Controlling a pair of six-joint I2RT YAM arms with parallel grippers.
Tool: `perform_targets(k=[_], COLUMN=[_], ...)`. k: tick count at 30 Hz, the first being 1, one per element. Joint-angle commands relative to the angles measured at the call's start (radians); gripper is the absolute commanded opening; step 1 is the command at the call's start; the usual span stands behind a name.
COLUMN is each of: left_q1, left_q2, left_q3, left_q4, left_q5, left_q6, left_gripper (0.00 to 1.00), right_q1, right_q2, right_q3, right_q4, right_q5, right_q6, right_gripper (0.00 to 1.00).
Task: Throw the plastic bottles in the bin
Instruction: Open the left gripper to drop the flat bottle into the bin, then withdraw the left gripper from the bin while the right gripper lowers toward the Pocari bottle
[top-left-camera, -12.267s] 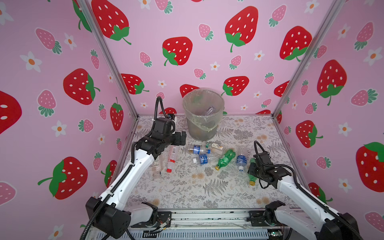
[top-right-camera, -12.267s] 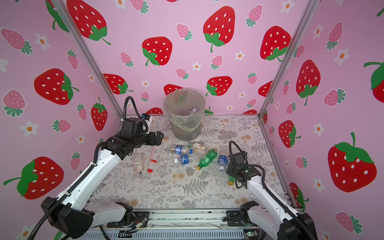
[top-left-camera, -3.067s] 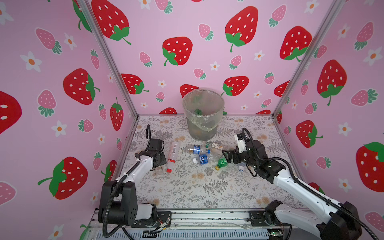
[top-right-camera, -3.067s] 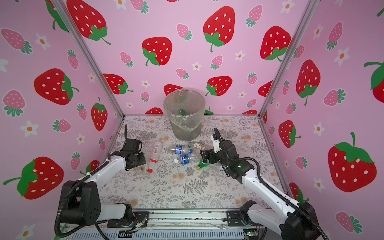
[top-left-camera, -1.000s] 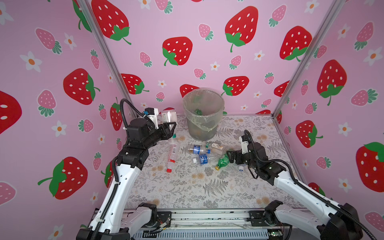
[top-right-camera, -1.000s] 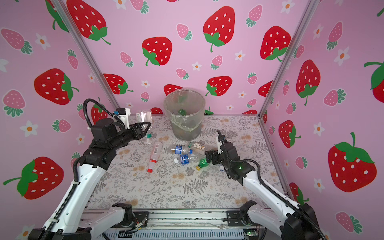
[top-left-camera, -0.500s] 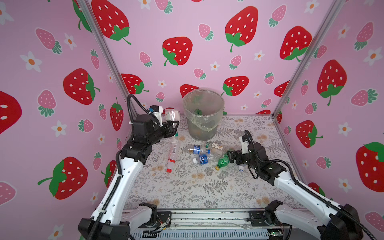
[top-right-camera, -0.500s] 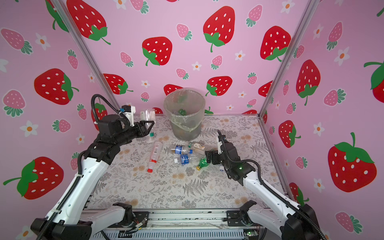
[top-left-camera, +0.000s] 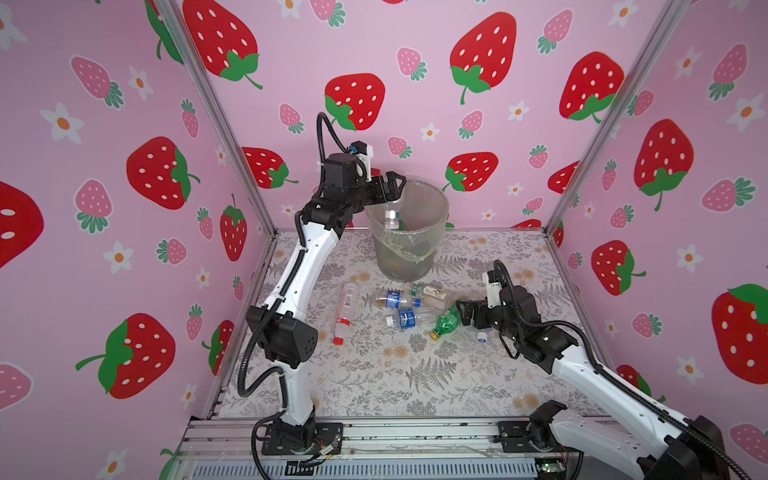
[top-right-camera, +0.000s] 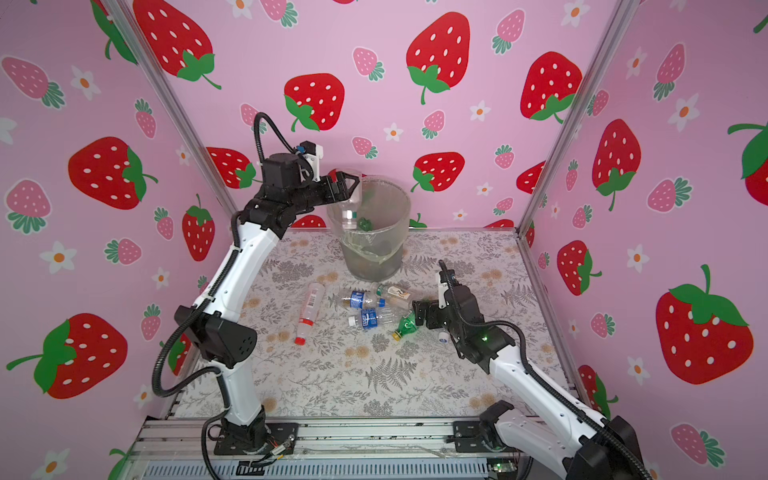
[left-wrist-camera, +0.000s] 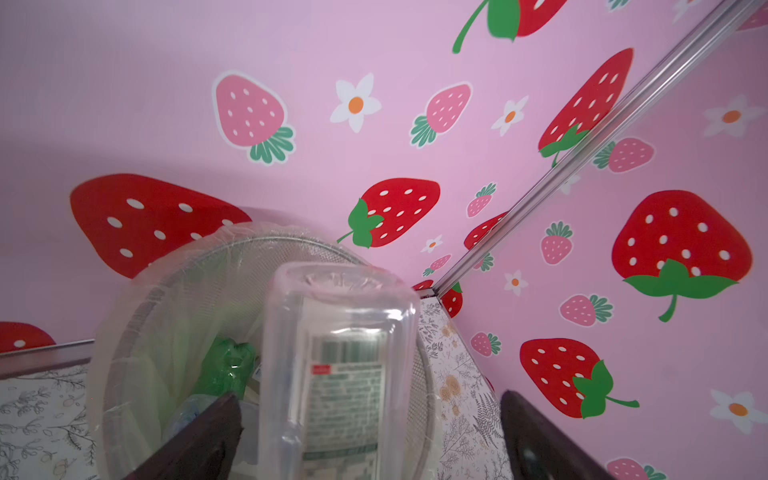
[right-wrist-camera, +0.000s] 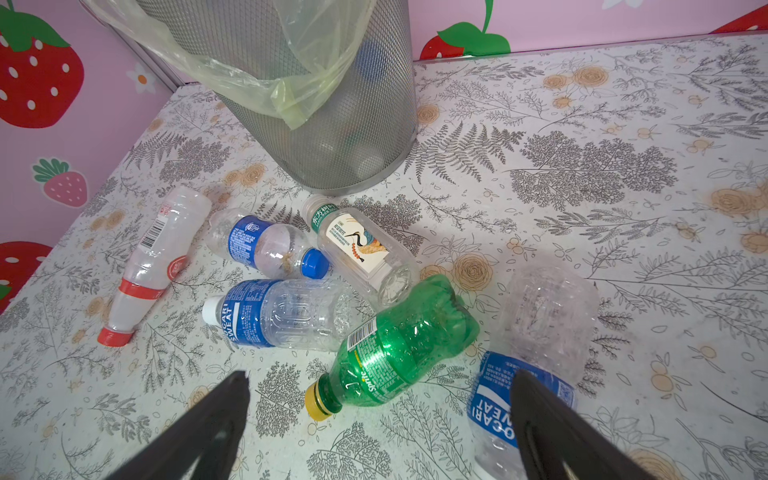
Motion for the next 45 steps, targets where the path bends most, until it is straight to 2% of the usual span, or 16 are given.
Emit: perform_targets(k=[1, 5, 11, 17, 20, 25, 29, 38, 45], left_q1=[-0.002, 0.004, 0.005, 0.023, 0.049, 0.085, 0.091, 0.109, 0.115], left_q2=[-0.024, -0.133, -0.356, -0.514, -0.563, -0.628, -0.658, -0.671, -0.674], left_q3=[0.071, -0.024, -0.284, -0.46, -0.526, -0.657, -0.777, -0.886, -0.904], left_q4=[-0.083, -0.048, 0.047, 0.008, -0.017, -0.021, -0.011, -0.036, -0.077], left_q5=[-0.01, -0.062, -0.119, -0.282, -0.306, -0.32, -0.287, -0.286, -0.247], left_q6=[0.011, 0.036, 0.069, 0.089, 0.094, 0.091, 0.115, 0.145, 0.171], left_gripper=[0.99, 0.99, 0.99, 0.99, 0.99, 0.99, 0.99, 0.99, 0.99], right_q1=[-0.003, -0.004, -0.004, -0.005, -0.005, -0.006, -0.008, -0.012, -0.019], right_q2=[-0.04, -0.055, -0.035, -0.027, -0.021, -0.002, 0.028, 0.093, 0.131], right_q3=[0.0, -0.008, -0.007, 0.009, 0.02, 0.03, 0.04, 0.083, 0.105], right_q4=[-0.028, -0.029, -0.024, -0.031, -0.036, -0.035, -0.032, -0.042, -0.058], right_q5=[0.029, 0.039, 0.033, 0.051, 0.054, 0.06, 0.074, 0.053, 0.063], right_q6=[0.016, 0.019, 0.021, 0.013, 0.013, 0.028, 0.05, 0.08, 0.102], right_gripper=[0.99, 0.99, 0.99, 0.99, 0.99, 0.99, 0.99, 0.99, 0.99])
